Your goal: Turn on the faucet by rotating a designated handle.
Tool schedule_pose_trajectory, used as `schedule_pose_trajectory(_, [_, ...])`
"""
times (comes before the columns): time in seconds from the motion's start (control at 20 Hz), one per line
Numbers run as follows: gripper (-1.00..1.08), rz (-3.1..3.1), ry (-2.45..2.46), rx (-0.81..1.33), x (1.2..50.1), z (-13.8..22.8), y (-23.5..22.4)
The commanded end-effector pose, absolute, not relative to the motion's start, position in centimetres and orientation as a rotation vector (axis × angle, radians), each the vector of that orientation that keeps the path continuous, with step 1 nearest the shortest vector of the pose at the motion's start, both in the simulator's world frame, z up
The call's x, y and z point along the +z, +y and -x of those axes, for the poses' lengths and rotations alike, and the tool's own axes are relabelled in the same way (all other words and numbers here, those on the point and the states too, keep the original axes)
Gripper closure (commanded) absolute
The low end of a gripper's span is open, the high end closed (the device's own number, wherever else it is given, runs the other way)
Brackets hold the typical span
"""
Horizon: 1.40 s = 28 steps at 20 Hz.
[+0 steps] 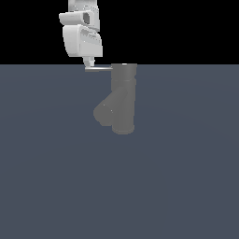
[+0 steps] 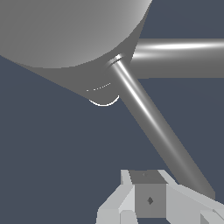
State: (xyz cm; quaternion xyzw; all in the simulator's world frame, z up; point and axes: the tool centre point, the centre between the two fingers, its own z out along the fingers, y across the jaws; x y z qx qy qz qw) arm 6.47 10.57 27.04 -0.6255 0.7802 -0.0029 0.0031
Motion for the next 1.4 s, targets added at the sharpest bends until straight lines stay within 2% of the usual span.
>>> schedule_pose_trajectory(0.0, [1.08, 1.962, 2.448, -0.011, 27.1, -6.2, 10.4])
schedule_pose_trajectory(1.35, [1.08, 1.968, 2.447, -0.002, 27.1, 1.2, 5.8])
